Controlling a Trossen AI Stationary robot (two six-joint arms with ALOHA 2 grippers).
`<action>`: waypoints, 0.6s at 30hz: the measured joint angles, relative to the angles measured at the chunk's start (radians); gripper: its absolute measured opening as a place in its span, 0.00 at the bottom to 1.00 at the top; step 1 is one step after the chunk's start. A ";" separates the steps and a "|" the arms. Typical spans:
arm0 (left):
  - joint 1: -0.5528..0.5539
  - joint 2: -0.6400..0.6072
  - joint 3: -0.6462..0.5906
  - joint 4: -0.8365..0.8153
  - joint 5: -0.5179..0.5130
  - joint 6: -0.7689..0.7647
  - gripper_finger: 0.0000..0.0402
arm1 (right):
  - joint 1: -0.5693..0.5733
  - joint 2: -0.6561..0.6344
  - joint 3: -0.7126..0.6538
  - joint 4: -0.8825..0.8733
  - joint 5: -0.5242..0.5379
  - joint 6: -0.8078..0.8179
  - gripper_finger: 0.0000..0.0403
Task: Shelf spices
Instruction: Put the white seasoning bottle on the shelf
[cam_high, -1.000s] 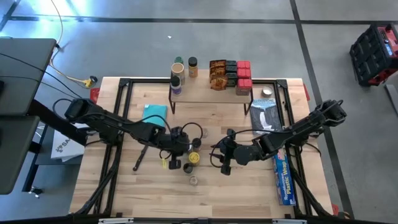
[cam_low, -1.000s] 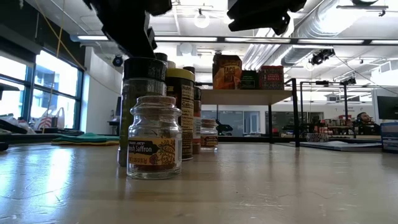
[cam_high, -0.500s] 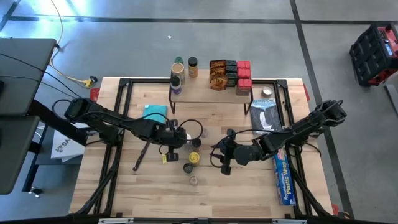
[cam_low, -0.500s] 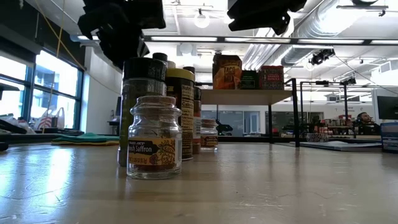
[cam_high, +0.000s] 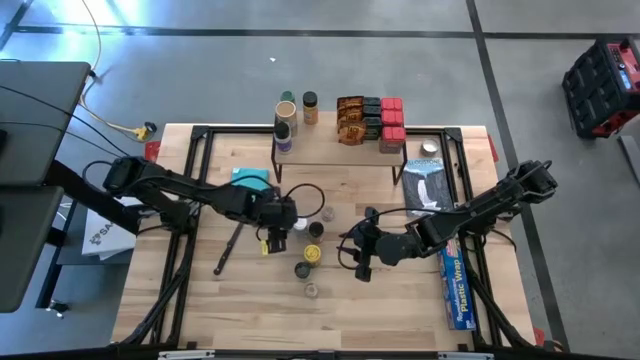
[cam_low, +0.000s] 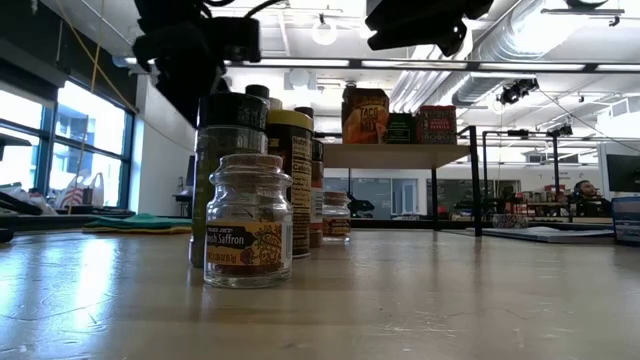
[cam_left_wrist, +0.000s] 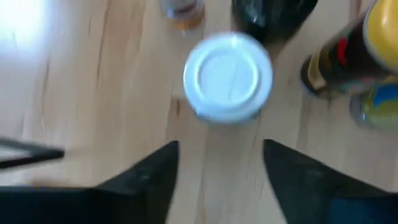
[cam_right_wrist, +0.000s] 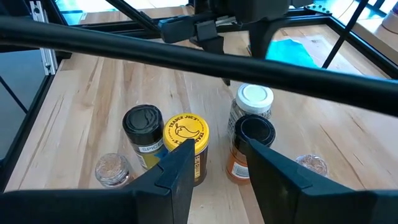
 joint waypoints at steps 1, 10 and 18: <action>0.003 0.000 0.000 0.018 0.000 0.014 0.61 | 0.000 0.000 0.000 0.000 0.000 0.000 0.35; 0.013 0.026 0.001 0.173 -0.002 0.047 0.78 | 0.000 0.000 0.000 0.000 0.000 0.000 0.35; 0.019 0.065 0.001 0.199 -0.018 0.049 0.72 | 0.000 0.000 0.000 0.000 0.001 0.000 0.35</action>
